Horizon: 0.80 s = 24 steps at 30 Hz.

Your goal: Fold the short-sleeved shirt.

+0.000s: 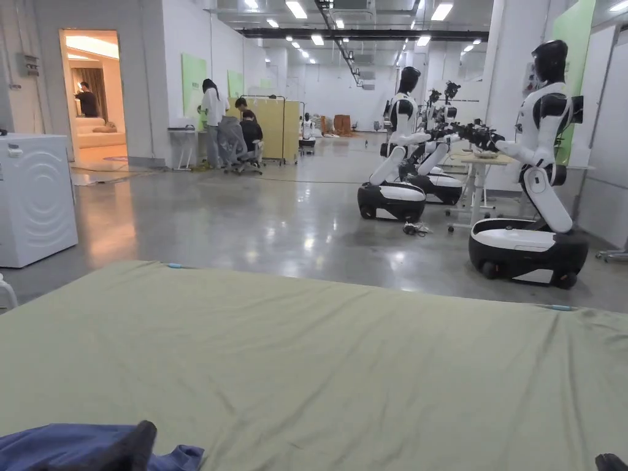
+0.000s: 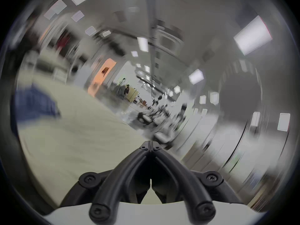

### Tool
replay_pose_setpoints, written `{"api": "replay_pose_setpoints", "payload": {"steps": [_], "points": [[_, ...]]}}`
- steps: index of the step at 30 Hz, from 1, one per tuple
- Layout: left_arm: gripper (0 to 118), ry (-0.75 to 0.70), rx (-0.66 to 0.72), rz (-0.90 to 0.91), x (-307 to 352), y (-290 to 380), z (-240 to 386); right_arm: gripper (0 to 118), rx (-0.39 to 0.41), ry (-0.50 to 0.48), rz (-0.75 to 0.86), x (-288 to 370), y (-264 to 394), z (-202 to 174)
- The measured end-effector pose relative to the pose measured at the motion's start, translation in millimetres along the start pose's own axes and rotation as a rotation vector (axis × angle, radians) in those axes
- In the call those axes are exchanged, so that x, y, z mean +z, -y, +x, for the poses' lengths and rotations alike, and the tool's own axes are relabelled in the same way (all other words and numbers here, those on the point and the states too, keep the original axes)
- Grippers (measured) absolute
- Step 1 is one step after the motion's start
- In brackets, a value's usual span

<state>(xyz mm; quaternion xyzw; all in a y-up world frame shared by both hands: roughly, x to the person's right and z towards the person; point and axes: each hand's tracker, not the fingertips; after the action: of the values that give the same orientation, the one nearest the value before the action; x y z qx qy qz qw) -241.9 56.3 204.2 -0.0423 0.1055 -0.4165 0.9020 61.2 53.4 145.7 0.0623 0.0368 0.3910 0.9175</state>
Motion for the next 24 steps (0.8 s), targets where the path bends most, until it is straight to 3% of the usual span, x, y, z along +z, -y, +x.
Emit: {"api": "replay_pose_setpoints", "payload": {"steps": [1, 4, 5, 7, 9, 11, 14, 16, 19, 21, 24], "points": [[0, -0.006, -0.196, -0.007, -1.2, 5.7, 13.6, 0, 0.234, -0.002, 0.038, 2.9, 2.8, -11.1], [0, 0.129, -0.557, 0.002, -2.4, 34.4, 42.0, 0, 0.733, -0.149, 0.098, 10.9, 26.1, -34.9], [0, 0.182, -0.620, -0.008, -1.6, 43.6, 49.8, 0, 0.833, -0.185, 0.112, 13.4, 34.7, -44.1], [0, 0.238, -0.699, -0.012, 1.4, 55.9, 64.4, 0, 0.961, -0.309, 0.133, 18.7, 52.4, -54.2], [0, 0.265, -0.692, 0.005, 6.5, 60.0, 71.2, 0, 1.005, -0.333, 0.115, 20.1, 65.4, -64.7], [0, 0.280, -0.570, 0.009, 7.8, 51.4, 71.3, 0, 0.930, -0.331, 0.092, 17.3, 67.4, -69.8], [0, 0.236, -0.303, -0.002, -1.9, 29.9, 53.4, 0, 0.662, -0.275, 0.037, 5.9, 59.6, -60.2], [0, 0.193, -0.023, -0.014, -9.8, 14.0, 30.9, 0, 0.380, -0.195, -0.021, -5.4, 51.2, -47.9], [0, 0.201, 0.513, -0.030, -13.7, 12.0, -5.4, 0, -0.089, -0.114, -0.099, -12.1, 44.0, -27.7], [0, 0.233, 0.768, -0.019, -12.6, 22.7, -14.3, 0, -0.343, -0.105, -0.151, -13.3, 43.5, -19.2], [0, 0.188, 0.710, -0.014, -6.7, 22.3, -12.6, 0, -0.686, -0.150, -0.219, -13.3, 46.1, -10.4]]}}
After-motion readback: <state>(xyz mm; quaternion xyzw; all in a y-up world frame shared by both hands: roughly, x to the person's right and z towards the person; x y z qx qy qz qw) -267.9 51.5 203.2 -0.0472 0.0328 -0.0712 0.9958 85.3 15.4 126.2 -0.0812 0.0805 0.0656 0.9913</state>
